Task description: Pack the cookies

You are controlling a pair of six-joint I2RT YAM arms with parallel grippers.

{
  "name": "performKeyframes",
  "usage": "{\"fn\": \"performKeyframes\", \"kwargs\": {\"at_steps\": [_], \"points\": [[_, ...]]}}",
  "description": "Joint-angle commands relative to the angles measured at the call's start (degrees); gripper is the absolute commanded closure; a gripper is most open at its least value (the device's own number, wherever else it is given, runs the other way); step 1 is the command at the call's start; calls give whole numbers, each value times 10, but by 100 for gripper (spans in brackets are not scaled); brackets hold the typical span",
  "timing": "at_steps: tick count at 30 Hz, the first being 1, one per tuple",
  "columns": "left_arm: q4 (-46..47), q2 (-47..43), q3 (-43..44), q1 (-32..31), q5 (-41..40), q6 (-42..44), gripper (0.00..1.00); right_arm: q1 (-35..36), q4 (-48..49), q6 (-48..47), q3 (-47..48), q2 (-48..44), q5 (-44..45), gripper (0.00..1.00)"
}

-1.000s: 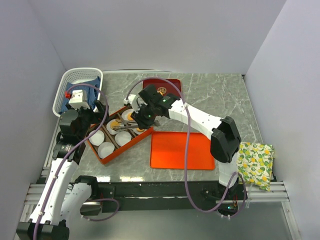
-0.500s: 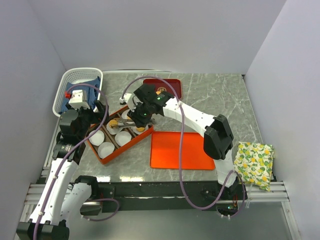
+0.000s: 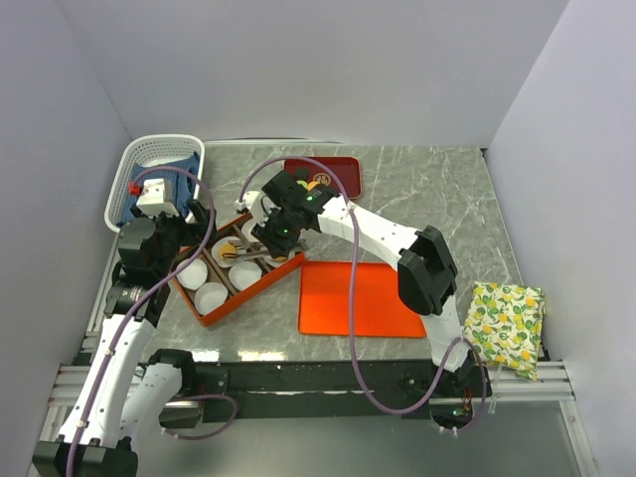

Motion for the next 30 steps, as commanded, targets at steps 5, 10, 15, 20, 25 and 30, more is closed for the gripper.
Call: {"fn": "performKeyframes", "kwargs": {"at_steps": [5,10,15,20,25,30], "points": [[20,-9,-1,1,-4,12,4,4,6,-1,28,-7,5,52],[20,-9,-1,1,-4,12,3,4,5,-1,29,-9,3,50],[19,-9,-2,1,-4,12,4,4,4,-2,29,-14,5,46],[19,-9,-2,1,-4,12,4,4,2,-2,31,-21,5,47],[20,-8,-2,1,-4,12,3,4,-2,-8,37,-45,11,48],[20,-7,-2,1,-4,12,4,4,-3,-13,34,-71,17,49]]}}
